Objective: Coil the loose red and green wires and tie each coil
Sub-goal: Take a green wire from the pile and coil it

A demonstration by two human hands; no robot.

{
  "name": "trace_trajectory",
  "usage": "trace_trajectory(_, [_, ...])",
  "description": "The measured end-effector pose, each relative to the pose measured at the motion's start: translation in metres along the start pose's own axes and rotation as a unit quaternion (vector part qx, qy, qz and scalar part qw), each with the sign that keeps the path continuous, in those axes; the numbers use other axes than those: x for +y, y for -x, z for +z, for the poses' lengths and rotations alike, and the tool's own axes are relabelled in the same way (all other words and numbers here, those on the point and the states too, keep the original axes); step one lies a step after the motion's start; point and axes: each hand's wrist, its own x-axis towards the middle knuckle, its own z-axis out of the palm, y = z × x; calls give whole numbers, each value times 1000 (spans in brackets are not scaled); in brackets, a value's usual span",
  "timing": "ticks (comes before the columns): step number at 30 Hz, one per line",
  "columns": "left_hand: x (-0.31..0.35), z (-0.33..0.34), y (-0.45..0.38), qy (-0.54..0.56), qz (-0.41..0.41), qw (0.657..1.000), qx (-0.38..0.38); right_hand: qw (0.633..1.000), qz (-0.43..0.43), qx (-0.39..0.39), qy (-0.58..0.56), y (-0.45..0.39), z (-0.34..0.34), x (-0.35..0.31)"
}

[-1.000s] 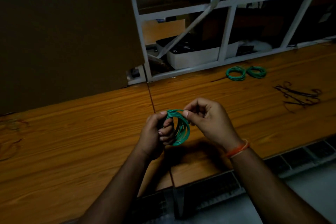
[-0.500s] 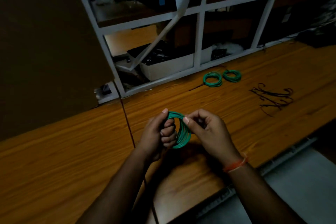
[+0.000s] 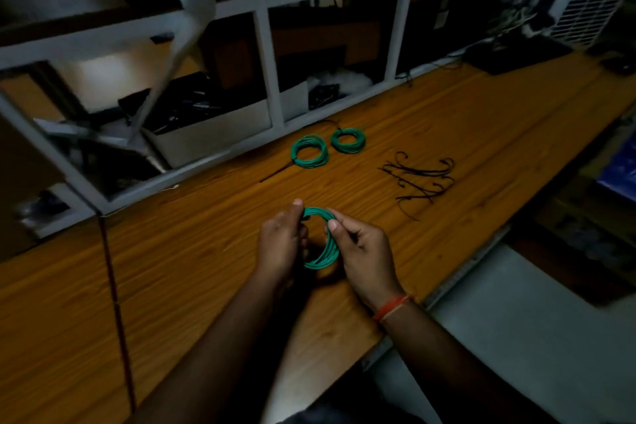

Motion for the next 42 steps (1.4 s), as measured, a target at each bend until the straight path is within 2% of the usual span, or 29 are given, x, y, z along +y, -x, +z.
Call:
trace_trajectory(4, [-36, 58, -24, -39, 39, 998, 44, 997, 32, 57, 37, -32, -51, 29])
trace_trajectory(11, [-55, 119, -38, 11, 13, 998, 56, 994, 33, 24, 106, -68, -108, 50])
trace_trajectory(17, [-68, 121, -52, -93, 51, 991, 86, 982, 50, -62, 174, -82, -128, 59])
trace_trajectory(21, [-69, 121, -56, -125, 72, 985, 95, 968, 18, -25, 247, -99, -144, 51])
trace_trajectory(25, [-65, 128, -53, -118, 68, 985, 107, 946, 30, 43, 320, -135, -165, 46])
trace_trajectory(28, [-65, 129, -53, -108, 73, 986, 106, 928, 40, 56, 366, -160, -172, 45])
trace_trajectory(32, [-64, 132, -52, -74, 61, 990, 105, 892, 62, 14, 448, -185, -158, 55])
trace_trajectory(35, [-67, 131, -53, -37, 48, 992, 111, 824, 104, -44, 556, -198, -143, 57])
trace_trajectory(37, [-70, 129, -55, -12, 41, 992, 115, 798, 104, -71, 590, -204, -137, 57])
trace_trajectory(40, [-75, 128, -57, 0, 47, 992, 121, 790, 73, -66, 605, -200, -134, 61])
trace_trajectory(42, [-77, 126, -58, 5, 54, 992, 118, 809, 45, -44, 584, -195, -136, 64])
